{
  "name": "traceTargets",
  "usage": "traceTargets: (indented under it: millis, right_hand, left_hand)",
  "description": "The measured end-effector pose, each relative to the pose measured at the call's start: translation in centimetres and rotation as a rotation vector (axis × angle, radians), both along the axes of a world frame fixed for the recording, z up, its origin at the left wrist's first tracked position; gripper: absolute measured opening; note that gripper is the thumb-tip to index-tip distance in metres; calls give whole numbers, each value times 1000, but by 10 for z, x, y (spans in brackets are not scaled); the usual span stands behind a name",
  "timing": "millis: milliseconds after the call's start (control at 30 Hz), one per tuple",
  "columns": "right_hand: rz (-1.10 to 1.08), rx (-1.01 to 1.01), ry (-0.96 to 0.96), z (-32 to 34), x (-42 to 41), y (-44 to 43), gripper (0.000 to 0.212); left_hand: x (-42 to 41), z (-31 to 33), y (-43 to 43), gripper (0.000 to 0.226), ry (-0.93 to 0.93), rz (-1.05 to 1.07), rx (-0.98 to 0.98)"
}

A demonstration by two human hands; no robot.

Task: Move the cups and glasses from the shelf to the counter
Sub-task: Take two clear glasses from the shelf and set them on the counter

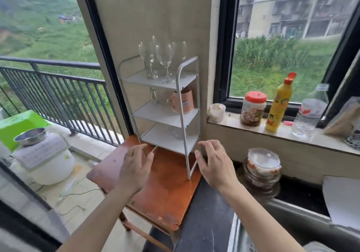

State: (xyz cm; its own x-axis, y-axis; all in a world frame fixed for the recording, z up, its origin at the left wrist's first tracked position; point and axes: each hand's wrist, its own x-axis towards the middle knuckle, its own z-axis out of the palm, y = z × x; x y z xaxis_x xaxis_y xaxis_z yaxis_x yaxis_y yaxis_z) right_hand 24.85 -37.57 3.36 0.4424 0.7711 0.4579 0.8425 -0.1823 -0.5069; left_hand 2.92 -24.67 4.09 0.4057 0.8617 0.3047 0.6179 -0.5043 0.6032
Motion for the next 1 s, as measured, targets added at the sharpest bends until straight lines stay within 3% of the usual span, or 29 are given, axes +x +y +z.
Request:
traceTargets:
  millis: [167,367,633,867,1000]
  right_hand:
    - [-149,-64,35,-28,-18,68,34]
    - [-299,-197,246,-80,-66,170,34]
    - [-310,-139,625,-88,-61,248,44]
    - [-374,-135,758,-93,-37,319,59]
    - [-385,-150,685,-94,-33,311,39]
  left_hand:
    - [7,-35,99,41,14,-154,-89]
    - [-13,-82,211,44,62,-331,-178]
    - [4,-104,255,46,84,-416,-206]
    - [3,-115,279,47,124,-461,-191]
    - [21,-113,288,47,118,-496,-206]
